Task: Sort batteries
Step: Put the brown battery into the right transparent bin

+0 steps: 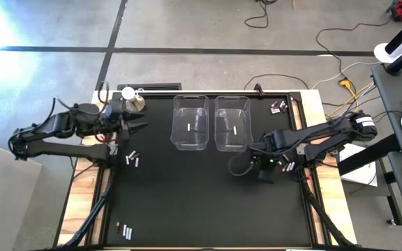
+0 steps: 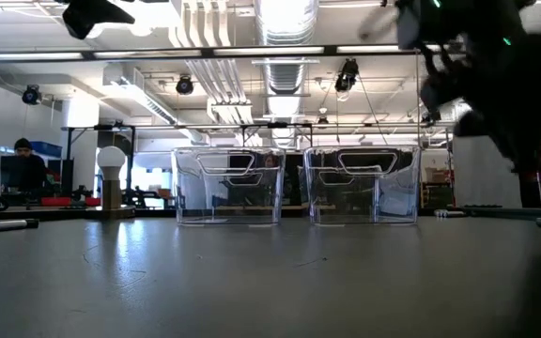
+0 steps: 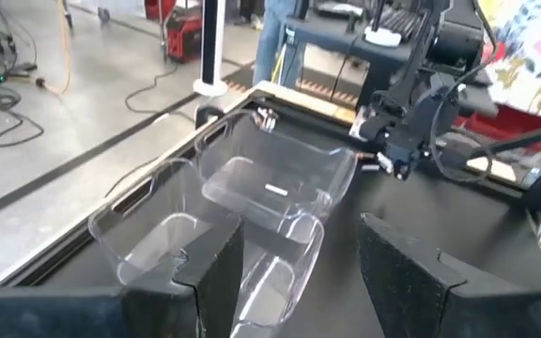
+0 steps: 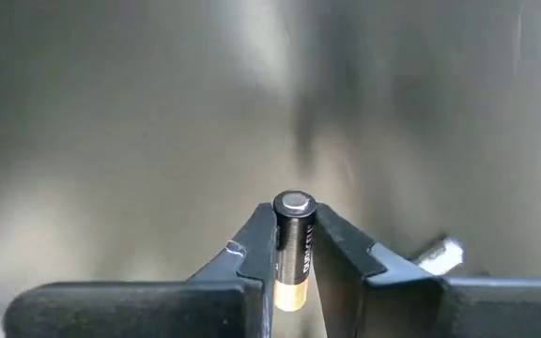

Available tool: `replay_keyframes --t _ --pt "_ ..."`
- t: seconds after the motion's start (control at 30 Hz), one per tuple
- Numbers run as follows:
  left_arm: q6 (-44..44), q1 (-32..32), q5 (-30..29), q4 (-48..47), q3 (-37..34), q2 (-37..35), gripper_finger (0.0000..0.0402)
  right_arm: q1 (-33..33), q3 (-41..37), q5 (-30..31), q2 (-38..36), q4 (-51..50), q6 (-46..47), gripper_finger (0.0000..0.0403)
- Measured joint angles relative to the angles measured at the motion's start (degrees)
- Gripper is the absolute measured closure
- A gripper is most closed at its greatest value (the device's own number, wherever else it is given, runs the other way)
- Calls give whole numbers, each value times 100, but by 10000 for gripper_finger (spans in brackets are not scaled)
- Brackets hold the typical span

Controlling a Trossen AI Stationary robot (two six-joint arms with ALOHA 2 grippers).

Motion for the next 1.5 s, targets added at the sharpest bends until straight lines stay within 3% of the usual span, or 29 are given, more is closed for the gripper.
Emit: replay_keyframes --t 0.3,0.63,0.87,1.0,1.13,1.3,1.5 --pt "-10 -1 2 116 47 -191 216 -466 2310 -288 777 -98 310 357" --pt "-52 0 48 -436 416 -314 216 -1965 4151 -120 2683 -158 -1175 357" --pt "-125 -1 2 -516 565 -497 216 -2919 4450 -104 3706 -143 -1554 360" --pt "-135 0 2 -513 636 -579 216 -3223 4436 233 4117 -189 -1649 357" --pt "-225 0 1 -519 636 -683 216 -3411 4435 359 4239 -166 -1843 357" --pt "-192 0 0 -561 636 -807 216 -3451 4430 989 4173 -164 -2555 360" --pt "-10 -2 0 -562 636 -920 216 -3476 4249 1141 4235 -117 -3159 356"
